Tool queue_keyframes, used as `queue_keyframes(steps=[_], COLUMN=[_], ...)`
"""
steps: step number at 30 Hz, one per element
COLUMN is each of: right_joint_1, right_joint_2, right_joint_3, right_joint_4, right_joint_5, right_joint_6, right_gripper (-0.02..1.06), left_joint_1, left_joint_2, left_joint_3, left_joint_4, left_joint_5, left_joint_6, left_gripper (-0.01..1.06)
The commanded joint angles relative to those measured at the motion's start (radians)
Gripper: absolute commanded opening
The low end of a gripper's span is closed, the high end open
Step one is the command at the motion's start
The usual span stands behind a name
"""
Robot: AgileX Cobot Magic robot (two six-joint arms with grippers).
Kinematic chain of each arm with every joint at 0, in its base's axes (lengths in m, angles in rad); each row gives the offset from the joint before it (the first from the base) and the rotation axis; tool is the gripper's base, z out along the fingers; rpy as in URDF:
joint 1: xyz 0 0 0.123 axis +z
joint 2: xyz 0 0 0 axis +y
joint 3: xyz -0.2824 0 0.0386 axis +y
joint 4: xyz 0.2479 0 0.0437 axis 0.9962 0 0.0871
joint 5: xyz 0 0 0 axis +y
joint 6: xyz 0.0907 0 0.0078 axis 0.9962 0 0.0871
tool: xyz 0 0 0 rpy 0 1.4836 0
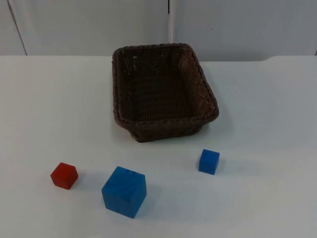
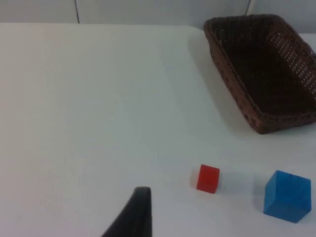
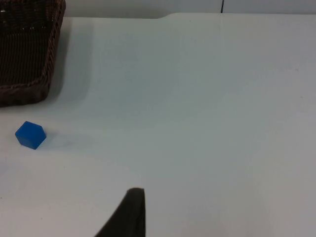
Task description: Pick up the basket with the left hand and place the largest block into the basket with the right hand.
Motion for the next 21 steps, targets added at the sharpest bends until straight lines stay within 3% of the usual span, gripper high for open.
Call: queue_keyframes(steps=[1,21], right_joint_1=[-0.007,-0.007], right_joint_2=[-0.004,-0.004], right_joint_3=[0.003,0.003], right_joint_4=[0.003,0.003], right_joint_5=[-0.008,-0.008], right_joint_6=[-0.008,-0.008], right_gripper=[1.05,1.05], left_joint_1=[0.002,0.002], left_joint_2=[0.047,0.453], left_joint_3=[-0.022,-0.133], left_joint_4=[-0.016,-0.091], left_joint_5=[-0.031,-0.157], left_joint_6=[-0.005,0.009], left_gripper=[1.05,1.05])
